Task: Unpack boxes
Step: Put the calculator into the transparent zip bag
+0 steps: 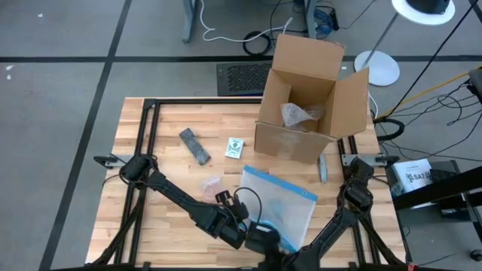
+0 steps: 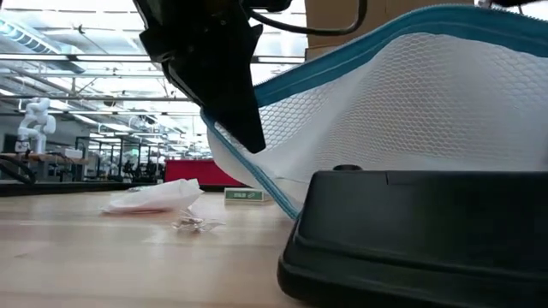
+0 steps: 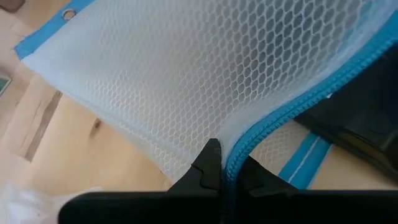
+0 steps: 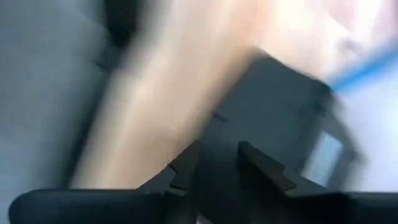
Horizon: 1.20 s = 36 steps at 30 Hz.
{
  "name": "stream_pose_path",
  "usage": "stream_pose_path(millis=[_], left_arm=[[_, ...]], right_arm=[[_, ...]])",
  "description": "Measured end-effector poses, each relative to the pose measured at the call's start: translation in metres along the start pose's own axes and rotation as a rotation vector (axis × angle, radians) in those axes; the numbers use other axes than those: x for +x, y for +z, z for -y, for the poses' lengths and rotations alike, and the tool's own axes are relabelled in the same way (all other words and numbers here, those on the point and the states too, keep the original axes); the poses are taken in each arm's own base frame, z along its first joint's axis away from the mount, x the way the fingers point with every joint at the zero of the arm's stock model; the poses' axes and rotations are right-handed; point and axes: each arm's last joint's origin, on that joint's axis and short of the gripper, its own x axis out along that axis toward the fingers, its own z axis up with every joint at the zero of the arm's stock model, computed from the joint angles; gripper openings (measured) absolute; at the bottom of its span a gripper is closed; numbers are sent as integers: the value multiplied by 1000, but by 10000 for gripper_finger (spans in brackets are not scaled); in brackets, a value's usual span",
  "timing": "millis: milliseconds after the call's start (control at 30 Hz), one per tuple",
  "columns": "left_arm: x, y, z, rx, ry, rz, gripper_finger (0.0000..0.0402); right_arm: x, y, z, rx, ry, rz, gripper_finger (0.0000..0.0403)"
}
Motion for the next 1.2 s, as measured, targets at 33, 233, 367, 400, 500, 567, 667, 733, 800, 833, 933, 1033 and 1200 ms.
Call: stream_pose_path(millis=[33, 233, 367, 400, 500, 567, 667, 733, 800, 833, 933, 1033, 1200], left_arm=[[0, 0, 1, -3, -7, 3, 0], [0, 3, 3, 9, -54, 4, 0], [1, 3, 3, 18, -60, -8, 0], [1, 3, 3, 25, -62, -9, 0], [2, 4, 1, 25, -66, -15, 0], [2, 5, 1, 26, -72, -22, 0], [3, 5, 0, 26, -87, -38, 0], [4, 6, -1, 26, -111, -59, 0], [4, 7, 1, 37, -143, -69, 0], [4, 7, 1, 37, -158, -72, 0], [0, 12, 3, 47, -180, -68, 0], [-4, 16, 5, 49, -192, -58, 0], [-8, 21, 5, 59, -209, -47, 0]], right_arm=[[3, -4, 4, -11, -62, -32, 84], [7, -28, 37, 18, -379, -253, 68], [-12, -24, 43, 105, -440, -246, 67], [-18, -21, 42, 119, -430, -227, 67], [-31, -15, 34, 109, -367, -196, 68], [-36, -15, 26, 92, -311, -203, 68], [-40, -18, 13, 71, -225, -211, 68], [-40, -24, 2, 48, -185, -223, 68], [-40, -32, -5, 23, -179, -250, 68], [-39, -36, -8, 20, -185, -262, 68], [-36, -46, -12, 41, -214, -280, 68], [-29, -52, -14, 59, -224, -292, 68], [-18, -59, -23, 61, -141, -314, 68]])
